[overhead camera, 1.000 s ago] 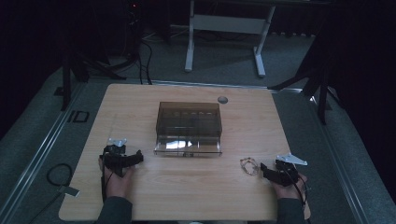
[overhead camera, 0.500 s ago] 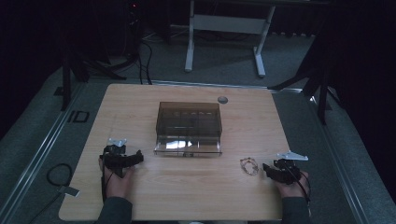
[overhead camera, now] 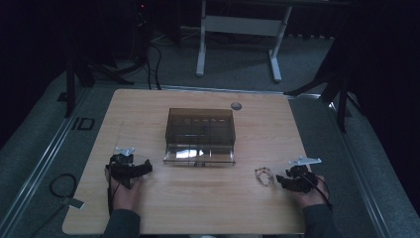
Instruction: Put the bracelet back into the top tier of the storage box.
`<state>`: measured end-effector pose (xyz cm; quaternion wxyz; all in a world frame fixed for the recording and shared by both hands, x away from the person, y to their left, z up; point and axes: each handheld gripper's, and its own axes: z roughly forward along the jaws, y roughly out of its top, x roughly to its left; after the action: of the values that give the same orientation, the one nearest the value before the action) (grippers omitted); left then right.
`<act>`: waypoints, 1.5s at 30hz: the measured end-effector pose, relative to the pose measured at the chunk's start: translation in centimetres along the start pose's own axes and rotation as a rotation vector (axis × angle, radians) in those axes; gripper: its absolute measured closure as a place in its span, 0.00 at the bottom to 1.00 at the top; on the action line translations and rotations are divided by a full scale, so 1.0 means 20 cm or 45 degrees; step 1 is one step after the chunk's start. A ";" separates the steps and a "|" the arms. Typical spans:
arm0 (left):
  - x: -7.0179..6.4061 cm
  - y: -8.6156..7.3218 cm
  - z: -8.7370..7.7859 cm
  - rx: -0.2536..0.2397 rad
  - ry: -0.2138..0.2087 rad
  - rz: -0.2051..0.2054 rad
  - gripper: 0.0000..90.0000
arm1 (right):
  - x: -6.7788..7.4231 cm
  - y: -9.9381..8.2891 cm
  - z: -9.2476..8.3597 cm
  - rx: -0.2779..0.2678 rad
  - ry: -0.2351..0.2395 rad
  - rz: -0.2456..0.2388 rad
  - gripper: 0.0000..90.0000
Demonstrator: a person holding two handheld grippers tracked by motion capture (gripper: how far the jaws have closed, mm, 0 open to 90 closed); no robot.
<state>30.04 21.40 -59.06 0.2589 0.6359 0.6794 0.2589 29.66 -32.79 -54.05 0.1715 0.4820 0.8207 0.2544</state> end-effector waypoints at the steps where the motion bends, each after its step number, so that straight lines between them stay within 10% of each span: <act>1: 0.00 0.00 0.00 -0.002 0.000 -0.002 0.02 | 0.00 0.01 0.00 0.006 0.007 -0.004 0.57; 45: 0.00 0.00 0.00 0.000 -0.001 -0.002 0.02 | 0.09 0.22 -0.02 0.228 0.110 -0.244 0.66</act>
<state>30.04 21.39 -59.06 0.2593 0.6354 0.6798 0.2586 31.65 -29.45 -51.25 0.1160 0.4032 0.8890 0.1832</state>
